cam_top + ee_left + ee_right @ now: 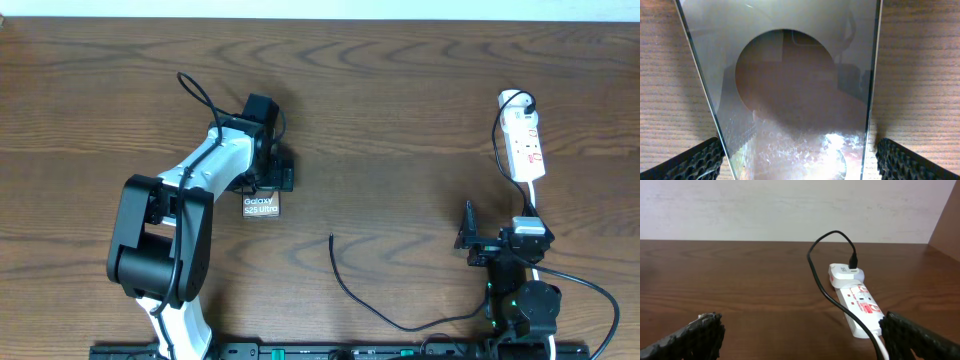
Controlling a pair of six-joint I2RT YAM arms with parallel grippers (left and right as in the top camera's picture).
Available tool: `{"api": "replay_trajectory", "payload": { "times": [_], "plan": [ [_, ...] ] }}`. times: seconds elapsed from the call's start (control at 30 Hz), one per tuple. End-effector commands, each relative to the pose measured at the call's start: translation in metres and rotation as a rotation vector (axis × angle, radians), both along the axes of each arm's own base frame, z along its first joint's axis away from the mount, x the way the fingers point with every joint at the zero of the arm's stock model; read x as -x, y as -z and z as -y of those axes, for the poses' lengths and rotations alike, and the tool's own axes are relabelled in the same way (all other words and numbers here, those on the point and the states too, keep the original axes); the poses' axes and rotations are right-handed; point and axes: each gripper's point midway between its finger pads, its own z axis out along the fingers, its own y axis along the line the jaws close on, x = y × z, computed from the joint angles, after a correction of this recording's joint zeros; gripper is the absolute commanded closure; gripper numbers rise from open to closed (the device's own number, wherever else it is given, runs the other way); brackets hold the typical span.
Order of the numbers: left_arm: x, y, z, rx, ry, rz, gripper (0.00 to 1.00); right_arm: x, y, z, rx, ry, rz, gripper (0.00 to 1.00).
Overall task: Plug charger to phone and switch on socket
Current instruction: 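Lower the left gripper onto the phone's long edges, then close the left gripper on the phone's sides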
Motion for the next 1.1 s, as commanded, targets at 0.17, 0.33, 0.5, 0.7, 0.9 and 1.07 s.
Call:
{"api": "replay_trajectory", "payload": {
  "times": [0.17, 0.33, 0.5, 0.7, 0.9, 1.07],
  "plan": [
    [-0.0016, 0.0051, -0.0023, -0.012, -0.003, 0.019, 0.02, 0.0002, 0.0006, 0.0008, -0.014, 0.006, 0.001, 0.01],
    [0.0006, 0.0086, -0.0031, -0.013, -0.003, 0.017, 0.02, 0.0002, 0.0006, 0.0008, -0.013, 0.006, 0.001, 0.01],
    [0.0007, 0.0087, -0.0032, -0.014, -0.003, 0.017, 0.02, 0.0002, 0.0006, 0.0008, -0.013, 0.006, 0.001, 0.01],
    [0.0019, 0.0088, -0.0054, -0.026, -0.004, 0.013, 0.02, 0.0002, 0.0006, 0.0008, -0.014, 0.006, 0.001, 0.01],
    [0.0019, 0.0088, -0.0053, -0.025, -0.004, 0.013, 0.02, 0.0002, 0.0006, 0.0008, -0.013, 0.006, 0.001, 0.01],
    [0.002, 0.0088, -0.0053, -0.025, -0.004, 0.013, 0.02, 0.0002, 0.0006, 0.0008, -0.014, 0.006, 0.001, 0.01]
  ]
}}
